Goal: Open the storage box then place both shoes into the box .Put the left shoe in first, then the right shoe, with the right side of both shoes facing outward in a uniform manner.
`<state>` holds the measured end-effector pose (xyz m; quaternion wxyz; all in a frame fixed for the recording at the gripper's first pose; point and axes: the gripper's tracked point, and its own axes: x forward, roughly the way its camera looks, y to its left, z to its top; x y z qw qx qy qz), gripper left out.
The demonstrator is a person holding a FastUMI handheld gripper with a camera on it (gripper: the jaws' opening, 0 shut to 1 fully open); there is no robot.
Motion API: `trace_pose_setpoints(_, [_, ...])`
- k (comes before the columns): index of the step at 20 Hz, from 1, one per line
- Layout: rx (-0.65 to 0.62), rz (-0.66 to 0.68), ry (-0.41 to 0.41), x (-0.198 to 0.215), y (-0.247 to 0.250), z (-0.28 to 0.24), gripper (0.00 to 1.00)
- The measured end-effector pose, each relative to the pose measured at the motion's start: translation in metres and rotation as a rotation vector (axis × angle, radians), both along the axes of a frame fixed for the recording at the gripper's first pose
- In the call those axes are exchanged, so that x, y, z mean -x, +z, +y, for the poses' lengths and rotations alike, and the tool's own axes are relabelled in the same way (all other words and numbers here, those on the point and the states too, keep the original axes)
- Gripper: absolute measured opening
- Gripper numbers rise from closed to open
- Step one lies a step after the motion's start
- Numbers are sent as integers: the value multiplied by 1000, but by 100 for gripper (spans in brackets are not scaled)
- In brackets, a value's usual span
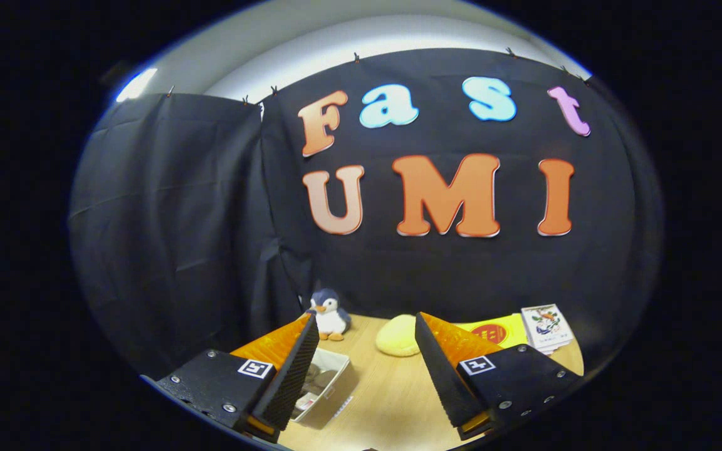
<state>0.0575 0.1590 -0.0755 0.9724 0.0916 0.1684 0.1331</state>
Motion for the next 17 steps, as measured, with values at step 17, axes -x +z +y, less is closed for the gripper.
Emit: trace_pose_setpoints(17, [80, -283, -250, 43, 64, -156, 95])
